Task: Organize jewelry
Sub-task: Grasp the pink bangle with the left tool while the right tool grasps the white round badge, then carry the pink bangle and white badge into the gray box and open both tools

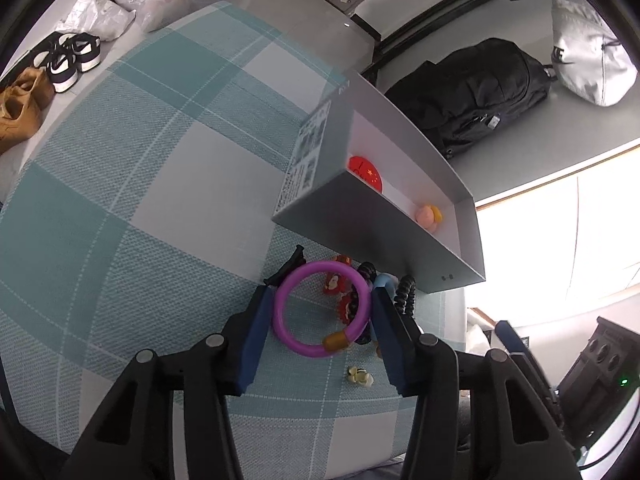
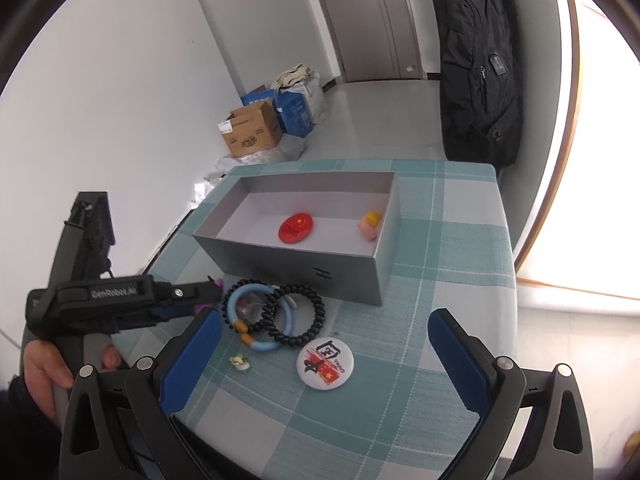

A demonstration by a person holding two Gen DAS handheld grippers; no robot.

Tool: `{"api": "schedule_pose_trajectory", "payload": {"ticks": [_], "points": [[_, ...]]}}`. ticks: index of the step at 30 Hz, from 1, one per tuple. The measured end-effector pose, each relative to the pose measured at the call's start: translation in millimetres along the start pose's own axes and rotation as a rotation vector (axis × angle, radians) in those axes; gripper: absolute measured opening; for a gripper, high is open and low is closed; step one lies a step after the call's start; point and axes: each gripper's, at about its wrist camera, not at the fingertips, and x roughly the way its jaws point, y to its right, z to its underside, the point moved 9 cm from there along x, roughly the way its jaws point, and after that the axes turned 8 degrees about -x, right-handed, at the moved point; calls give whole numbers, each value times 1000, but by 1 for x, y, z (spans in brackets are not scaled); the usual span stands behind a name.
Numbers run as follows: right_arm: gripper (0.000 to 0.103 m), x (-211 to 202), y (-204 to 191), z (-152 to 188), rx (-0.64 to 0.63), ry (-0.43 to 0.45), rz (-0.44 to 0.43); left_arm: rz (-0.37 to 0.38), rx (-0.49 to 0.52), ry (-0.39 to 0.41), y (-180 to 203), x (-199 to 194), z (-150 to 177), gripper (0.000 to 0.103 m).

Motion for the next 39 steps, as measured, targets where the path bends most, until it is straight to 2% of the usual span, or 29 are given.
{"api": "schedule_pose_trajectory", "payload": {"ticks": [4,10,13,21,31,33,39], "points": [[103,6,3,7,-21,-40,32,12,8,19,4,-10,-2,45],[102,16,1,23,-42,-111,31,38,62,65,22,-25,-1,45],[99,20,-3,30,-74,-133,42,57,87,81,31,-32,0,45],[71,37,-8,44,-101,-206,38,85,146,114,48,-41,0,45],[51,50,-16,52,-181,-234,78,94,169,112,51,-43,-1,45],[42,49,-20,53,-199,-234,85,94,167,111,51,-43,-1,45],[41,47,-28,55,-238,-237,92,93,164,111,51,-44,0,45]]}}
